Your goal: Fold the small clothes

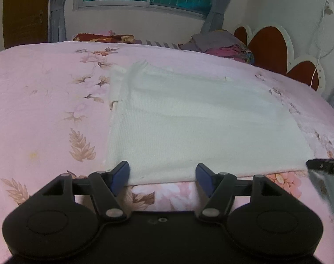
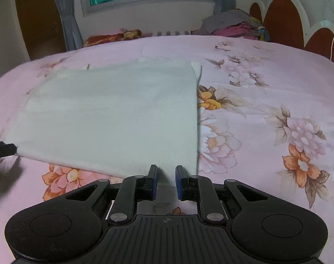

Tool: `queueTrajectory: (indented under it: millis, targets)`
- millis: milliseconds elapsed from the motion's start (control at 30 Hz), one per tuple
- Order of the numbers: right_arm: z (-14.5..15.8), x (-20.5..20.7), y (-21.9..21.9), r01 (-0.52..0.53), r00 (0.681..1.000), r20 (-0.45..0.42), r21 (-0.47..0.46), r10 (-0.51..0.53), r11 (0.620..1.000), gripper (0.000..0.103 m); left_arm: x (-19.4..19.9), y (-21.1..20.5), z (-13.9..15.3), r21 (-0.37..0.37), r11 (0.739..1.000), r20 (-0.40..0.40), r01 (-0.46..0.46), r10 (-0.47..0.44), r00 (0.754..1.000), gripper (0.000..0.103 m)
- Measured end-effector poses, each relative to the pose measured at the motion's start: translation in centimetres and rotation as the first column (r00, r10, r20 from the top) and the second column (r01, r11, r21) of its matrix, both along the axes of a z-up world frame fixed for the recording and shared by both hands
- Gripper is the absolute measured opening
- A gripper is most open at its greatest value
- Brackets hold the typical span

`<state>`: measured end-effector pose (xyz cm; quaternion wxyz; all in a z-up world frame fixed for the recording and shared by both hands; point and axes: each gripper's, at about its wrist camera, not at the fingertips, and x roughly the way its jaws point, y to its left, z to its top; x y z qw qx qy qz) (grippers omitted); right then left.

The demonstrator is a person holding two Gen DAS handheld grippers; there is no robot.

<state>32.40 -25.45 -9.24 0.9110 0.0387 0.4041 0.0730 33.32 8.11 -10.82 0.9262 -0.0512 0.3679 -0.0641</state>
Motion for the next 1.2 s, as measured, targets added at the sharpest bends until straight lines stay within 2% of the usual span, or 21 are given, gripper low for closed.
queueTrajectory:
  millis: [100,300,767,833,933,1000,1033,1067,1100,1167,1200]
  targets:
    - [0.6,-0.1,-0.2,0.002,1.000,0.010,0.010,-0.002,1.000,0.016,-0.1,0.0,-0.1,0.003,1.000,0.001,-0.001,0.001,1.000,0.066]
    - [-0.1,0.2,0.2,-0.007,1.000,-0.009,-0.038,0.007,0.999,0.016,-0.1,0.0,-0.2,-0.001,1.000,0.003,-0.010,0.010,1.000,0.067]
    - [-0.5,0.1,0.2,-0.021,1.000,0.001,-0.060,0.021,0.998,0.016,-0.1,1.1,0.0,-0.064,0.996,-0.007,-0.056,0.055,0.998,0.067]
    - [-0.5,0.1,0.2,-0.025,1.000,0.000,-0.064,0.025,0.998,0.016,-0.3,1.7,0.2,-0.078,0.993,-0.009,-0.084,0.083,0.996,0.067]
    - [-0.3,0.2,0.5,-0.041,0.999,-0.003,-0.092,0.041,0.995,0.016,-1.2,2.8,0.7,-0.054,0.976,-0.014,-0.211,0.211,0.977,0.093]
    - [0.3,0.0,0.6,-0.018,1.000,0.016,-0.103,0.020,0.994,0.017,-2.3,4.1,1.1,-0.128,0.956,-0.008,-0.265,0.266,0.964,0.087]
    - [0.7,-0.4,0.4,0.003,0.999,0.041,-0.095,0.001,0.995,0.021,-2.8,4.6,1.2,-0.169,0.945,-0.017,-0.278,0.280,0.960,0.084]
    - [1.1,-0.8,0.1,0.021,0.998,0.061,-0.082,-0.016,0.996,0.047,-3.2,4.9,1.3,-0.198,0.937,-0.028,-0.287,0.288,0.957,0.083]
    - [1.5,-1.2,-0.1,0.033,0.996,0.079,-0.064,-0.028,0.997,0.068,-3.7,5.1,1.4,-0.223,0.930,-0.035,-0.291,0.291,0.956,0.081]
    - [2.4,-2.6,-0.2,0.020,0.991,0.130,-0.021,-0.017,1.000,0.068,-4.5,5.0,1.5,-0.272,0.917,-0.045,-0.291,0.290,0.956,0.074]
    - [2.8,-3.2,-0.2,0.009,0.989,0.146,-0.005,-0.009,1.000,0.063,-4.8,4.8,1.5,-0.296,0.909,-0.055,-0.292,0.289,0.956,0.073]
